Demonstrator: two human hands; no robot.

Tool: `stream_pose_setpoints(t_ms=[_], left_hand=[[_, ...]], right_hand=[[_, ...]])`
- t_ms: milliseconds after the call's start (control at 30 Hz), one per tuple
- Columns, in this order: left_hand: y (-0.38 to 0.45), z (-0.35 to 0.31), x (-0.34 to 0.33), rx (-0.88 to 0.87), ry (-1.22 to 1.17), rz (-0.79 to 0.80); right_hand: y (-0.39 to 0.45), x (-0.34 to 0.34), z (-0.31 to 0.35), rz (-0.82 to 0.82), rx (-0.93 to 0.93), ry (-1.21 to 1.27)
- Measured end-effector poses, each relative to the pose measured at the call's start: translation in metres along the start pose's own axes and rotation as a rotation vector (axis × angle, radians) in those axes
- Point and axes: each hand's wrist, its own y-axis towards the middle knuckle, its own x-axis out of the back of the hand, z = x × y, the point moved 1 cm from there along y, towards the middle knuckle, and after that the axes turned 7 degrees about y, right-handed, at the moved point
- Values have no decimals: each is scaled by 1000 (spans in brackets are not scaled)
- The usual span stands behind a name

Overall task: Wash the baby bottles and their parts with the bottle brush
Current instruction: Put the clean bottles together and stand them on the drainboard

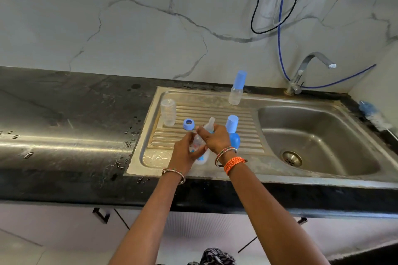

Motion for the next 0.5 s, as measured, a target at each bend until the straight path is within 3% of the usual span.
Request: stream_pose_setpoints(t_ms=[133, 233, 300, 400, 500], left_hand=[[-1, 4, 2, 24, -5, 36], [0, 4, 3, 77, -57, 38], [0, 7, 3, 117, -88, 24], [-2, 12, 0, 191, -140, 37], [-3, 19, -9, 243, -165, 69]], right_hand=[[-3, 0, -5, 48, 115, -86], [1, 5, -8, 201, 111, -131], [6, 17, -13, 127, 145, -122], [14, 47, -30, -198, 247, -333], [22, 61, -50, -177, 170, -616]])
